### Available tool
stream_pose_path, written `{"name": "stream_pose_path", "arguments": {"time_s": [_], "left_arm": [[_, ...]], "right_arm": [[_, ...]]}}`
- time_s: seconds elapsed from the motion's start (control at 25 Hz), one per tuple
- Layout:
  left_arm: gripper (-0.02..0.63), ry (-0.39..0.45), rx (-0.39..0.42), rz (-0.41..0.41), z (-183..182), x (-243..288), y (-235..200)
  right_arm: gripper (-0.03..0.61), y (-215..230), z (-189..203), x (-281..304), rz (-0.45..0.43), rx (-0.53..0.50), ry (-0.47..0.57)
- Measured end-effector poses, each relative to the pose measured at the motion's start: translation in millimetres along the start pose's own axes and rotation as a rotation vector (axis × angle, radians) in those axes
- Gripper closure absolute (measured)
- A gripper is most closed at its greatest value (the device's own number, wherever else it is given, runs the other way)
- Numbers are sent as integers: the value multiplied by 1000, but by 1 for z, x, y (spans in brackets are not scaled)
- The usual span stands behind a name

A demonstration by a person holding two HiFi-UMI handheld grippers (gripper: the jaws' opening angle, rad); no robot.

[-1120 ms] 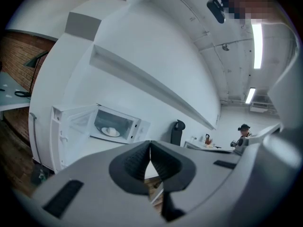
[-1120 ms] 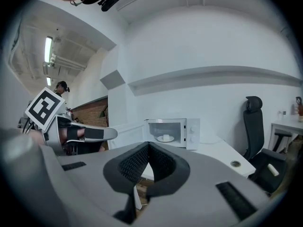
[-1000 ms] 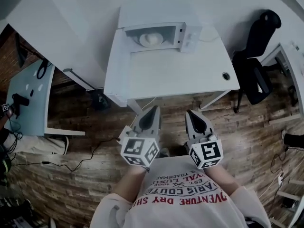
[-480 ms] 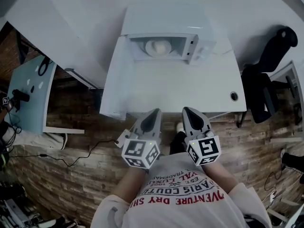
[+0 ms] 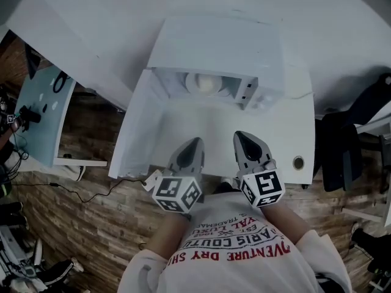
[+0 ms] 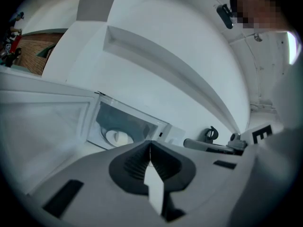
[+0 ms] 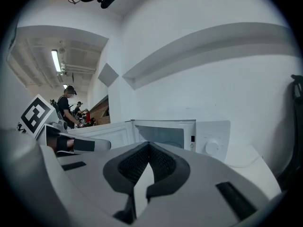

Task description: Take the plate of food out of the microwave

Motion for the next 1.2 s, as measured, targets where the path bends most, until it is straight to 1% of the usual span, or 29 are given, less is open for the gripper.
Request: {"name": "stream_pose_path", "arguments": {"time_s": [0.2, 0.36, 0.44, 0.52, 0.64, 0.88, 0.92, 0.96, 1.04, 1.12, 1.2], "left_arm": [[606, 15, -32, -17, 1, 49, 3], [606, 31, -56, 2, 2, 75, 0], [606, 33, -44, 8, 3, 82, -3], [606, 25, -42, -5, 3, 90, -10], [606, 3, -60, -13, 1, 103, -25], [605, -56, -89, 7, 2, 131, -60], [603, -61, -109, 6, 2, 136, -67], [585, -64, -143, 5, 1, 141, -74], [522, -74, -248, -4, 1, 151, -90], [508, -84, -362, -25, 2, 160, -106], [503, -88, -455, -42, 2, 168, -120]], "right_arm": [[575, 44, 11, 27, -53, -13, -21], [575, 65, 24, 47, -63, -7, -52], [575, 68, 30, 55, -68, -3, -66], [575, 69, 34, 64, -75, -3, -77], [575, 69, 36, 79, -71, -1, -90], [575, 62, 40, 107, -59, -4, -115], [575, 60, 42, 112, -58, -2, -123], [575, 59, 43, 117, -57, 1, -132], [575, 56, 46, 126, -52, 8, -152], [575, 54, 48, 132, -44, 19, -169], [575, 53, 51, 137, -40, 27, -182]]}}
Point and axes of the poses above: the fingertips, and each gripper's own axes: x forward along the fingers, y to its right, z out of its underside, the point moved 9 cm from there along -x, backward along the fingers, and after that the axes turned 15 degrees about -x, right-handed, at the moved point
